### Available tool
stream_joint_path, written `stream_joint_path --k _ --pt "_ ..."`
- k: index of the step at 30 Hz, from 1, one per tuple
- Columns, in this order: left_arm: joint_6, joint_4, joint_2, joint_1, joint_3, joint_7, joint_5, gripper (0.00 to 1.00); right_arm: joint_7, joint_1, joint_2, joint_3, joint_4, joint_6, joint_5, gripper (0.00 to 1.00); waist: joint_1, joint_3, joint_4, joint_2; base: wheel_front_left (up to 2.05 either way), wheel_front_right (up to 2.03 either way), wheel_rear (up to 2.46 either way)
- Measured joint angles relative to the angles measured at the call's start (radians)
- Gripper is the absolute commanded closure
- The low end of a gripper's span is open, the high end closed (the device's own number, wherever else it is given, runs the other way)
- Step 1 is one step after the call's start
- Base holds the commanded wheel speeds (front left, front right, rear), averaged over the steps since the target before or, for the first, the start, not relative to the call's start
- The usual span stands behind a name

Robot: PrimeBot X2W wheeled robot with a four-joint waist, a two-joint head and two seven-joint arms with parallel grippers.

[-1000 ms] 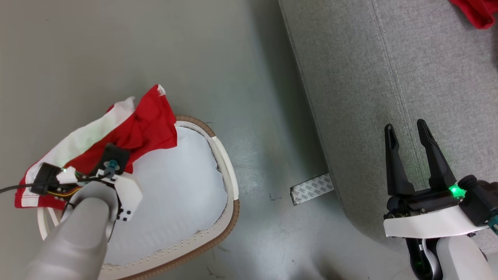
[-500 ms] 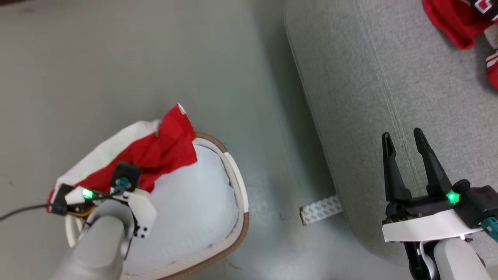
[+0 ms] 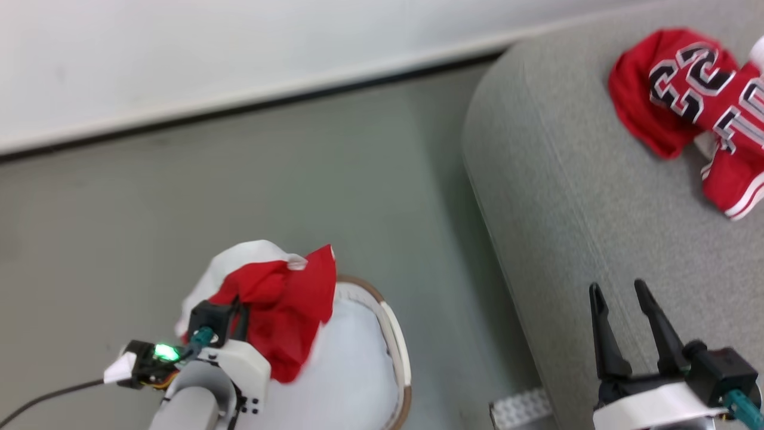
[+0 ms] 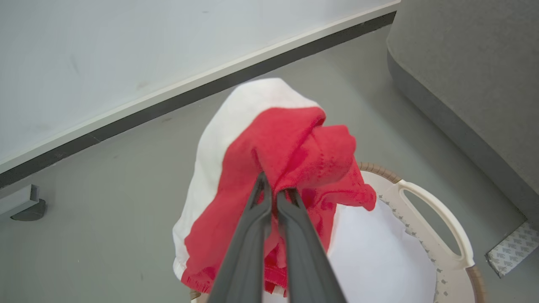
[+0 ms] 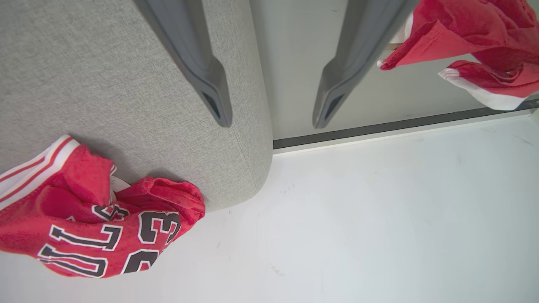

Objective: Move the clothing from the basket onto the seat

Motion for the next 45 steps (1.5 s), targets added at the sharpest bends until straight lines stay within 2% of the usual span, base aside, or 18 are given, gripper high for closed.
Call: stream_joint_path --k 12,19,26,33,41,45 --pt "-0.007 -0.241 -0.017 0.106 0.031 0.000 -0.059 1.00 0.000 0.102 0.000 -0.018 0.031 0.000 -0.020 0.00 -0.0002 -0.236 0.064 0.0000 0.00 0.00 0.00" --pt "-0.003 -0.450 -0.021 0.146 0.036 0.054 -0.092 1.00 0.000 0.139 0.000 -0.018 0.032 0.000 -0.033 0.00 -0.0003 -0.327 0.087 0.0001 0.00 0.00 0.00" --pt "0.012 -0.687 -0.008 0.167 0.042 0.131 -0.118 1.00 0.000 0.153 0.000 -0.010 0.016 0.000 -0.037 0.00 -0.0002 -0.365 0.094 0.0001 0.00 0.00 0.00" --pt "0.034 -0.844 0.015 0.182 0.036 0.198 -0.119 1.00 0.000 0.164 0.000 0.019 -0.013 0.000 -0.044 0.00 -0.0001 -0.373 0.082 0.0002 0.00 0.00 0.00" --pt "0.050 -0.934 0.020 0.207 0.018 0.239 -0.116 1.00 0.000 0.166 -0.001 0.086 -0.079 0.000 -0.063 0.00 0.0000 -0.368 0.074 0.0001 0.00 0.00 0.00" --pt "0.051 -0.947 0.024 0.208 0.012 0.248 -0.116 1.00 0.000 0.144 -0.023 0.171 -0.110 0.000 -0.064 0.00 0.0000 -0.364 0.073 0.0000 0.00 0.00 0.00"
